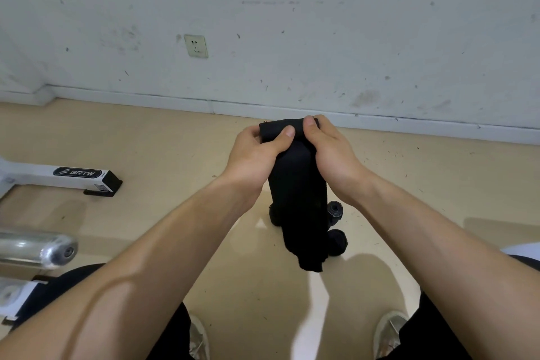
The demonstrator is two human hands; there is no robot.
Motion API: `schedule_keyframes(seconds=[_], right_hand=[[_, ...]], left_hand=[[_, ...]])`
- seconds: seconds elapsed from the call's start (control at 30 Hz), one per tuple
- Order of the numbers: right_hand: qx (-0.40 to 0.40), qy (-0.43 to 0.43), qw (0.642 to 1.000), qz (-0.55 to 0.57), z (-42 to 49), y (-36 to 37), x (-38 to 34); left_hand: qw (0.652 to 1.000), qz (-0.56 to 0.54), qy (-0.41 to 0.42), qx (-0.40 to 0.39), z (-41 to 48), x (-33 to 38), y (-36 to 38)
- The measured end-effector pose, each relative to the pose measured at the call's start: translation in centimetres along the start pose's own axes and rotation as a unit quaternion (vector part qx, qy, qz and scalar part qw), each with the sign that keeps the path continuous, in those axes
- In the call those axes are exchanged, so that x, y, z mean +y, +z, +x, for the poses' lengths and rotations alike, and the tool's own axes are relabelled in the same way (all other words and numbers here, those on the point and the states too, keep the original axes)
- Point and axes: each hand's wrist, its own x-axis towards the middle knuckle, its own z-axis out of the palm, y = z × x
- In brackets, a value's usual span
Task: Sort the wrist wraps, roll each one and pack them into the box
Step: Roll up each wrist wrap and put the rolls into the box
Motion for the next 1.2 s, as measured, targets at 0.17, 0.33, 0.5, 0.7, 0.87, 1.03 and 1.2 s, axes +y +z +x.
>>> schedule_keyframes(seconds=[0.17,0.33,0.5,0.7,0.87,1.03,1.2], right_hand=[[0.017,0.017,0.999,0.030,0.2,0.1,0.1],[-0.020,0.034,0.999,0.005,0.4,-0.8,-0.2],[-0.035,0.016,0.999,-0.035,0.4,-1.2,-0.5],[-0.036,0.006,0.999,0.015,0.4,-0.8,-0.2],[-0.034,0.011,0.999,0.036,0.6,-0.7,0.0],[-0.053,0.013,0.998,0.025,0.6,-0.7,0.2],[0.011,0.048,0.993,0.104,0.1,0.3,0.4]], left_hand=[[0.992,0.111,0.061,0.015,0.3,-0.3,0.0],[0.984,0.154,0.093,0.007,0.4,-0.5,0.3],[0.986,0.133,0.098,-0.015,0.5,-0.5,0.2],[0.997,0.038,0.051,-0.052,0.5,-0.3,0.1],[0.998,-0.023,-0.023,-0.055,0.3,0.2,0.4],[0.998,0.029,-0.010,-0.049,0.5,0.3,0.4],[0.997,0.062,0.036,-0.010,0.2,-0.3,0.8]])
